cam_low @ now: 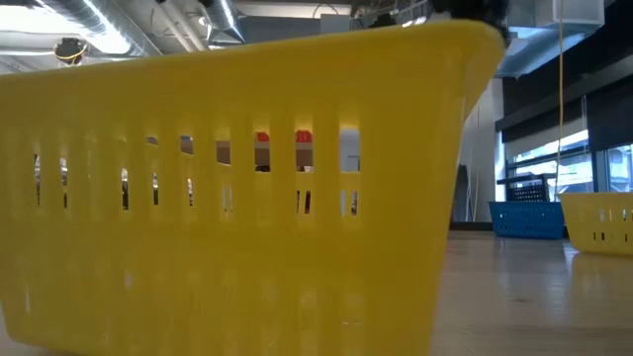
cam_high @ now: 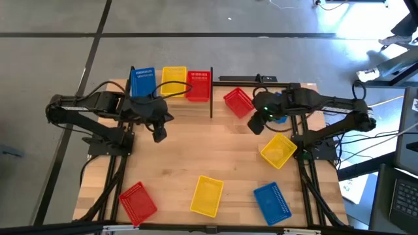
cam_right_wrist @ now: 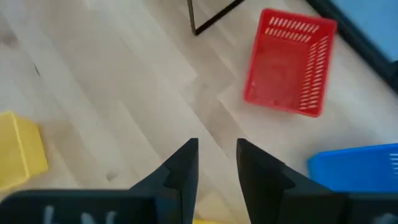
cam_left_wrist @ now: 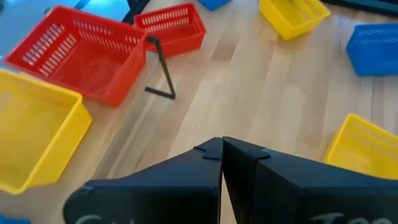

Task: Stack baskets on shelf by color
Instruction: Stack the top red bin on top of the red bin on the shelf

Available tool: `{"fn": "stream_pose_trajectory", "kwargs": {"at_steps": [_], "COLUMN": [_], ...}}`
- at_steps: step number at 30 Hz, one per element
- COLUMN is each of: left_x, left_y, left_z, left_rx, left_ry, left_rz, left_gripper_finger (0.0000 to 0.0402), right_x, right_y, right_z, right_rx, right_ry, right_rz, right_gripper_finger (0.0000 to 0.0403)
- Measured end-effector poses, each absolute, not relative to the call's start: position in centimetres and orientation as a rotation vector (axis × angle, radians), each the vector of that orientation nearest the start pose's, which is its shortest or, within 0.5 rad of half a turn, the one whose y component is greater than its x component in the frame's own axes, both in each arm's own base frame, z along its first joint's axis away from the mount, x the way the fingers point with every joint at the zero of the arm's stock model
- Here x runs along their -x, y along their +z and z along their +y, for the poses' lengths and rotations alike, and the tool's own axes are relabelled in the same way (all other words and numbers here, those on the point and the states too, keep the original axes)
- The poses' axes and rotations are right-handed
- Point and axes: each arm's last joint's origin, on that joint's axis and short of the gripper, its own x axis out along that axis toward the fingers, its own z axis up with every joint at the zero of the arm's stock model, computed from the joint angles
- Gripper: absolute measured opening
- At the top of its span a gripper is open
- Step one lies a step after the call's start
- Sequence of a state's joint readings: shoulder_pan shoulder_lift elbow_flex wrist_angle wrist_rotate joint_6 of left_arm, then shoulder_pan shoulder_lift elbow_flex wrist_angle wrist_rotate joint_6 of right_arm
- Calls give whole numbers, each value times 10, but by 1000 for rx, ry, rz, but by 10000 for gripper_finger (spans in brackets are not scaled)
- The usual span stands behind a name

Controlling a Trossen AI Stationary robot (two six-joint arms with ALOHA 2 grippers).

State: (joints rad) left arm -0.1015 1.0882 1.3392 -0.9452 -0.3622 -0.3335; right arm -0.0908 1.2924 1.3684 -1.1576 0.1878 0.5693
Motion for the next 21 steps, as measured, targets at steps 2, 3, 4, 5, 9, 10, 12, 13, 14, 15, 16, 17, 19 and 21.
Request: {"fn": "stream_pose_trajectory", "kwargs": {"at_steps": [2, 3, 4, 5, 9, 10, 12, 13, 14, 15, 16, 17, 19, 21], "left_x": [-194, -194, -194, -194, -194, -194, -194, -194, -194, -194, -194, -194, -194, -194], "left_y": [397, 397, 397, 397, 397, 397, 397, 397, 397, 397, 397, 397, 397, 397], "left_z": [-11, -11, -12, -12, -12, -12, -12, -12, -12, -12, -12, -12, -12, -12], "left_rx": [161, 160, 159, 157, 157, 157, 156, 157, 156, 157, 157, 157, 156, 156], "left_ry": [351, 349, 347, 345, 346, 346, 345, 345, 345, 345, 345, 345, 345, 345], "left_rz": [607, 605, 606, 607, 608, 607, 608, 608, 608, 608, 608, 608, 608, 608], "left_gripper_finger": [0, 0, 0, 0, 0, 0, 0, 0, 0, 0, 0, 0, 0, 0], "right_x": [-237, -240, -244, -247, -258, -260, -265, -268, -271, -273, -275, -278, -284, -290], "right_y": [339, 334, 328, 322, 300, 295, 286, 282, 277, 272, 268, 263, 253, 243], "right_z": [-34, -38, -42, -46, -67, -73, -83, -87, -92, -96, -100, -104, -111, -118], "right_rx": [-553, -593, -626, -654, -707, -707, -710, -706, -700, -693, -699, -703, -719, -718], "right_ry": [-555, -560, -569, -590, -671, -685, -713, -720, -724, -723, -719, -706, -690, -678], "right_rz": [970, 968, 960, 954, 959, 967, 990, 1000, 1013, 1031, 1045, 1056, 1079, 1096], "right_gripper_finger": [104, 104, 104, 104, 104, 104, 104, 104, 104, 104, 104, 104, 104, 104]}}
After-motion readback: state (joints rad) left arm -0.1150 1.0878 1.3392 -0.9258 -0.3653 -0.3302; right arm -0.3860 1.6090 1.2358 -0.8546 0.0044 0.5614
